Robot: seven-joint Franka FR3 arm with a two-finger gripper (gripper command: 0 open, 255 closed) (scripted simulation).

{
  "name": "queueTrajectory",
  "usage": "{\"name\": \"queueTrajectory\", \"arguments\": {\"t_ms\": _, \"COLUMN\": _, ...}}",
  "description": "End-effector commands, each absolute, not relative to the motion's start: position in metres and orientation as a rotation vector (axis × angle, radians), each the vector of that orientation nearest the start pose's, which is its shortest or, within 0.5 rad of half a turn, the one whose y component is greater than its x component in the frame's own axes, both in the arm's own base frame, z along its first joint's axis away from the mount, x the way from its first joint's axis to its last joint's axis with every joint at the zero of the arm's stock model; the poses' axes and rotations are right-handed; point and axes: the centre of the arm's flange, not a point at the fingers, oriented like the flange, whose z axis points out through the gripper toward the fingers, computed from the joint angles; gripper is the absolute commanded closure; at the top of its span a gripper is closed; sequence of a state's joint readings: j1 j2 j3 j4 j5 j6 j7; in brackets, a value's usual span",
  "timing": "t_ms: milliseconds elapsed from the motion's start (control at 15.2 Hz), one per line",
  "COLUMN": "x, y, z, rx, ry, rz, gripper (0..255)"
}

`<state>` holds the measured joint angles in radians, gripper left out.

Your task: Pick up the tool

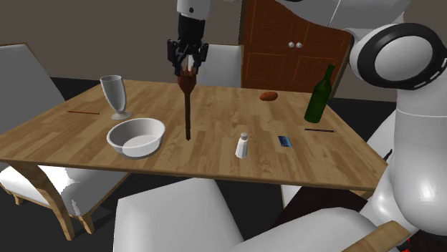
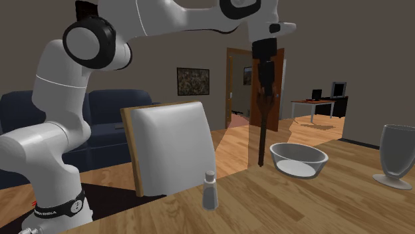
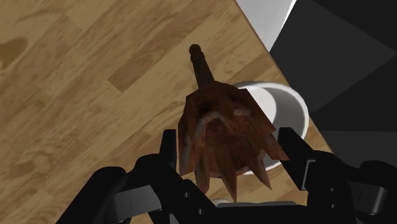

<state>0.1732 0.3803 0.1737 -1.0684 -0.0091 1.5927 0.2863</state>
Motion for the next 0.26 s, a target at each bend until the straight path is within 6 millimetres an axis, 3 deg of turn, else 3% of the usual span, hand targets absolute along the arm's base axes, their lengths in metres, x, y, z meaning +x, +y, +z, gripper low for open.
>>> {"name": "queueTrajectory", "arguments": {"t_ms": 0, "x": 0.6354, "y": 0.1997, "z": 0.6449, "rx": -3.037, "ry": -0.066, "rz": -0.191, "gripper": 255}}
{"name": "queueTrajectory", "arguments": {"t_ms": 198, "x": 0.6354, "y": 0.1997, "z": 0.651, "rx": -3.037, "ry": -0.065, "rz": -0.191, "gripper": 255}}
